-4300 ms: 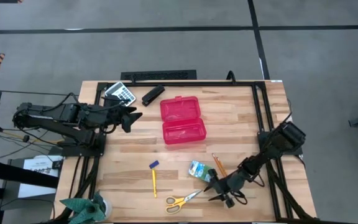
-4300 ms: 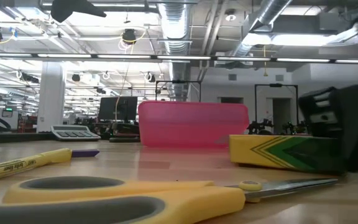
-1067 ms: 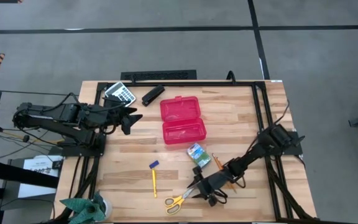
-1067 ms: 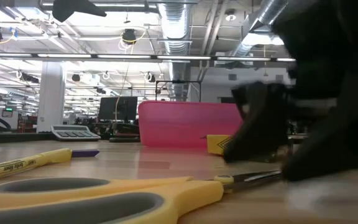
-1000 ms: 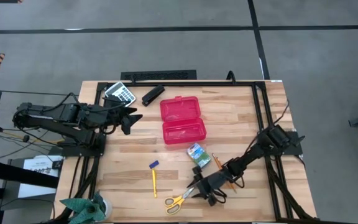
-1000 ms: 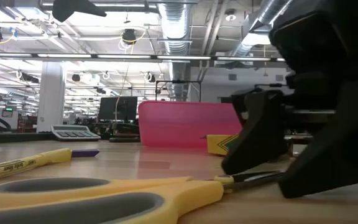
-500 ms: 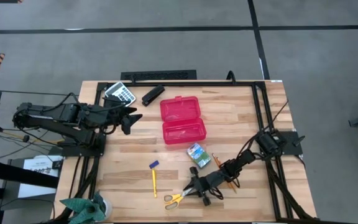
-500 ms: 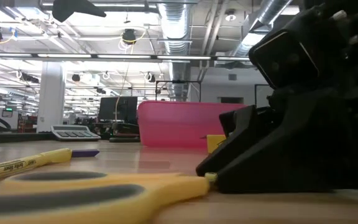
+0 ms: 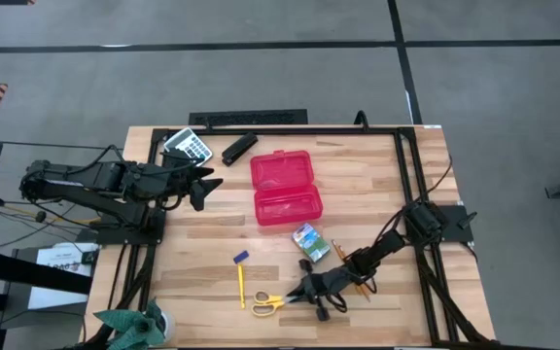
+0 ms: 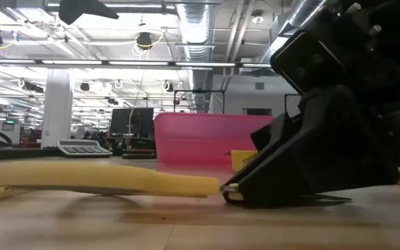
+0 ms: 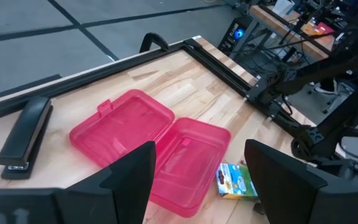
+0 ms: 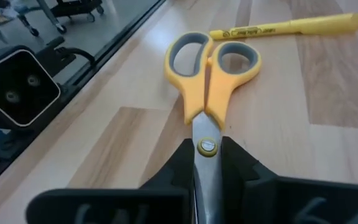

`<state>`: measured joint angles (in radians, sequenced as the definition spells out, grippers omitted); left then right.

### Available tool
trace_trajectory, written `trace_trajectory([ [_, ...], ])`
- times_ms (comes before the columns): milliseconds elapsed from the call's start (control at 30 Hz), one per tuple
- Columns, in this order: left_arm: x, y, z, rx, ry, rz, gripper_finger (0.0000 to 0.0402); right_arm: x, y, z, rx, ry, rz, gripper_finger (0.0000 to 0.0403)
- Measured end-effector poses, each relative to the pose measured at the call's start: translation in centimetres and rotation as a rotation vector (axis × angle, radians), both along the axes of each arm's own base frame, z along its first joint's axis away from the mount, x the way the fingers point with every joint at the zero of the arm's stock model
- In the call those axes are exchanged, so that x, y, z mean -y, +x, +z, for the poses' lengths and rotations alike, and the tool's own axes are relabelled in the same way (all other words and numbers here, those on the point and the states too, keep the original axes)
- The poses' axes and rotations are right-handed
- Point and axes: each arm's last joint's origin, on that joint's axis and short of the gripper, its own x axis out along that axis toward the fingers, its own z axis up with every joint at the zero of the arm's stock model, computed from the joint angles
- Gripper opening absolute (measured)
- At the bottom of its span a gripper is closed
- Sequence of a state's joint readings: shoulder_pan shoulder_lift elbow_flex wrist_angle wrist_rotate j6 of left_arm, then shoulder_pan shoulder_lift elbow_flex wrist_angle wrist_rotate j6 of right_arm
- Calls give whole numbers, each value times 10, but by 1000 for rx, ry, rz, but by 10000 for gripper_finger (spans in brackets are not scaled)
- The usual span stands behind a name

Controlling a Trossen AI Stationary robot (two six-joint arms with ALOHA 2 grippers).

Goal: Pack school essentials
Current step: Put the yellow scissors into the red supply box

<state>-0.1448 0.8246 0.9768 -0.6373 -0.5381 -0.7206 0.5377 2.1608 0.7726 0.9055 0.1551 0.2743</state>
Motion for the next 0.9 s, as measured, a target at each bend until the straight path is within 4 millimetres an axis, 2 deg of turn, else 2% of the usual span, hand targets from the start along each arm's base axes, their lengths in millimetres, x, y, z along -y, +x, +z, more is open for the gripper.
trace_trajectory([
  [267, 0, 0, 0, -12, 26, -13, 242, 12, -2, 41, -40, -81, -78, 48],
  [500, 0, 0, 0, -12, 28, -14, 242, 35, -1, 96, 25, -105, -115, 48],
  [700, 0, 0, 0, -21, 44, -25, 242, 75, -8, 140, 35, -192, -190, 49],
  [900, 0, 0, 0, -21, 44, -26, 242, 134, -22, 184, 82, -292, -302, 51],
])
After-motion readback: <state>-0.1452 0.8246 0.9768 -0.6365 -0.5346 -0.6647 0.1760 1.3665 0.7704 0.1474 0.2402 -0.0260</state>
